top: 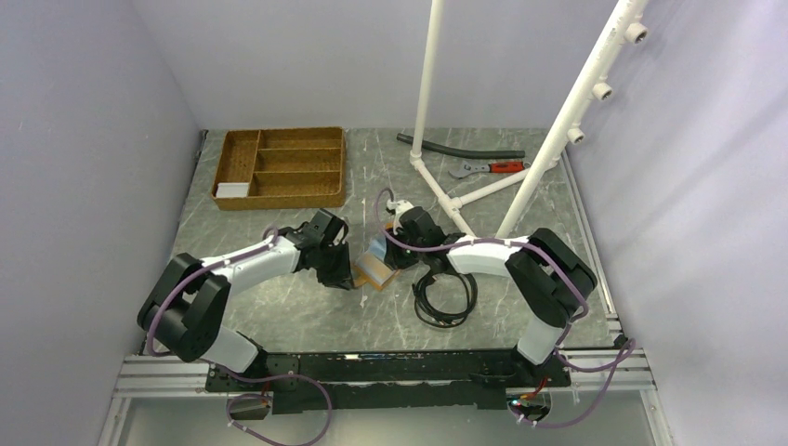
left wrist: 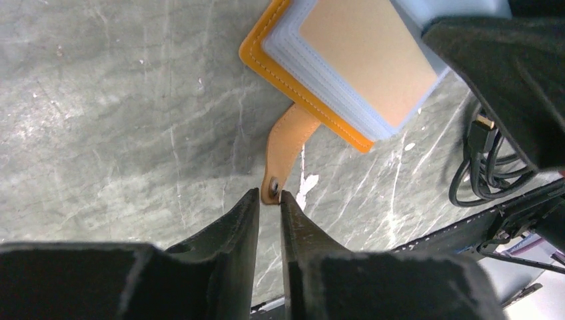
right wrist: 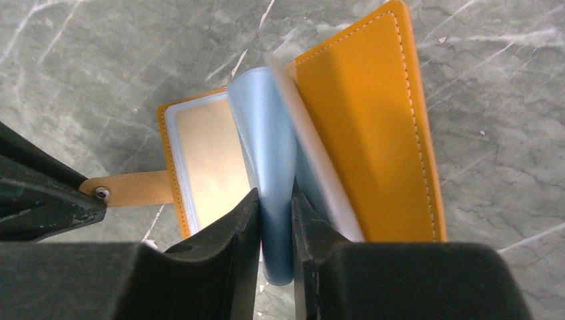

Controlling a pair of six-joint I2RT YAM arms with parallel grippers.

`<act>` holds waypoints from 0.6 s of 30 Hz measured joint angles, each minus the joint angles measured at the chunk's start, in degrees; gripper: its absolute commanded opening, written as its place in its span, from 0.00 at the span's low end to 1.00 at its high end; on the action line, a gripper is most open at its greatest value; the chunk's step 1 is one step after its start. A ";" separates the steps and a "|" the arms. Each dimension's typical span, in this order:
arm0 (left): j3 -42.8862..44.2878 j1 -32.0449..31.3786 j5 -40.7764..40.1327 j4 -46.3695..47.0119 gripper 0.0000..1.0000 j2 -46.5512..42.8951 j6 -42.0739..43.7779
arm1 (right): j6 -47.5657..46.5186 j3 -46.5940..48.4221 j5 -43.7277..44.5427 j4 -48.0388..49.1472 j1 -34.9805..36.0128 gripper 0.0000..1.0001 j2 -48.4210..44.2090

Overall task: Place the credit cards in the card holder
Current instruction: Open the card holder at the center of the board.

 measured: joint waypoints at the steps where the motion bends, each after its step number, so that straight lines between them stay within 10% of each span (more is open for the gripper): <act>1: 0.00 0.00 -0.15 -0.28 0.31 -0.39 0.04 | 1.09 -0.28 -0.87 0.46 -0.59 0.20 0.00; 10: 3.50 1.11 1.40 -3.39 0.57 -12.61 -0.61 | 9.22 -3.08 -11.04 4.07 -4.76 0.14 0.00; 18: 8.11 1.68 5.29 3.19 0.10 -9.07 -3.98 | 11.93 -3.96 -13.64 5.57 -5.49 0.13 0.00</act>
